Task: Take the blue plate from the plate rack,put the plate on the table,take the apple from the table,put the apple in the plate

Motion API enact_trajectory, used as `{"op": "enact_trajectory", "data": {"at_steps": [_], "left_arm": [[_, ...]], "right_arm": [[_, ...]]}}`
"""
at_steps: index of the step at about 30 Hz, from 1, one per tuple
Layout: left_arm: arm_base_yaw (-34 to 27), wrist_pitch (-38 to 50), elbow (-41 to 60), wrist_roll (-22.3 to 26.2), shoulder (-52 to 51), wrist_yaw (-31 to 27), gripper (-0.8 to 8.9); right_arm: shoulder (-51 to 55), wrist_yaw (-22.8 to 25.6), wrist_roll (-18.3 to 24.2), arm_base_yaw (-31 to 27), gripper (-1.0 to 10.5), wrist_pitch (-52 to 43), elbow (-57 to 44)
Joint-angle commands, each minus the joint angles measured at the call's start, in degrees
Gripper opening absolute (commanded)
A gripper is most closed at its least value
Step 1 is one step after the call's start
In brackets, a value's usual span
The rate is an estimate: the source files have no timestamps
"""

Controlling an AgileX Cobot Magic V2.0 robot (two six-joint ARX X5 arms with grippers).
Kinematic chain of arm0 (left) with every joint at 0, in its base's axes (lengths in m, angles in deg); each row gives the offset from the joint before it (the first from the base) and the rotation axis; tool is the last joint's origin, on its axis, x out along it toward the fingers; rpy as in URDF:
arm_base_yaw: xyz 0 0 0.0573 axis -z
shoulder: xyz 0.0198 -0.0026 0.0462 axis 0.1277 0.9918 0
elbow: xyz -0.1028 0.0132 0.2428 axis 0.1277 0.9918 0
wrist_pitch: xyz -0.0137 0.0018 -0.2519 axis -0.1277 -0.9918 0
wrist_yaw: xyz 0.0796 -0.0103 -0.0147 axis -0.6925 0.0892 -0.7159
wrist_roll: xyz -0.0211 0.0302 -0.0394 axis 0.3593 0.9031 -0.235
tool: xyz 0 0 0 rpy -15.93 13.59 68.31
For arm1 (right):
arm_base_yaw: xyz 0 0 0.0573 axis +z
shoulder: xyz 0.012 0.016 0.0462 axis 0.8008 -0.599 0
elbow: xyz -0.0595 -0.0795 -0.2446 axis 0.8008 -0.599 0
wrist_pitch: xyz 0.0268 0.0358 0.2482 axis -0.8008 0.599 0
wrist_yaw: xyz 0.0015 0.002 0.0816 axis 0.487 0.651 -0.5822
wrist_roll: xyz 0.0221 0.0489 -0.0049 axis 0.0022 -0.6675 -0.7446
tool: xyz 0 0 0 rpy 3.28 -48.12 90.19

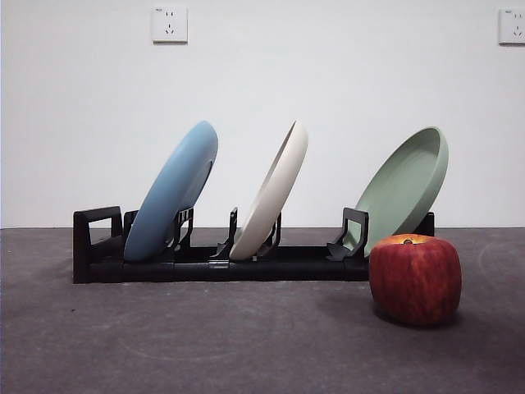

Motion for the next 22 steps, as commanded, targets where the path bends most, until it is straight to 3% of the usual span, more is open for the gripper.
{"op": "enact_trajectory", "data": {"at_steps": [1, 5, 13, 22], "left_arm": [[-0.11, 2.36, -0.20, -9.09, -0.17, 5.42, -0.06], [-0.04, -1.36, -4.22, -14.12, 0.02, 7.87, -0.06], [-0.04, -8.46, -15.61, -14.25, 5.27, 9.55, -0.06], [0.00, -13.16, -26.75, -6.54, 20.63, 17.29, -0.06]], "right_arm": [[-0.59, -0.85, -4.26, 0.04, -0.1, 0.92, 2.93], [-3.21, -0.90, -5.86, 0.04, -0.1, 5.38, 9.14], [-16.22, -0.98, -3.80, 0.04, -0.1, 16.17, 26.38], [-33.22, -8.61, 3.87, 0.04, 0.0, 22.53, 42.93]]}}
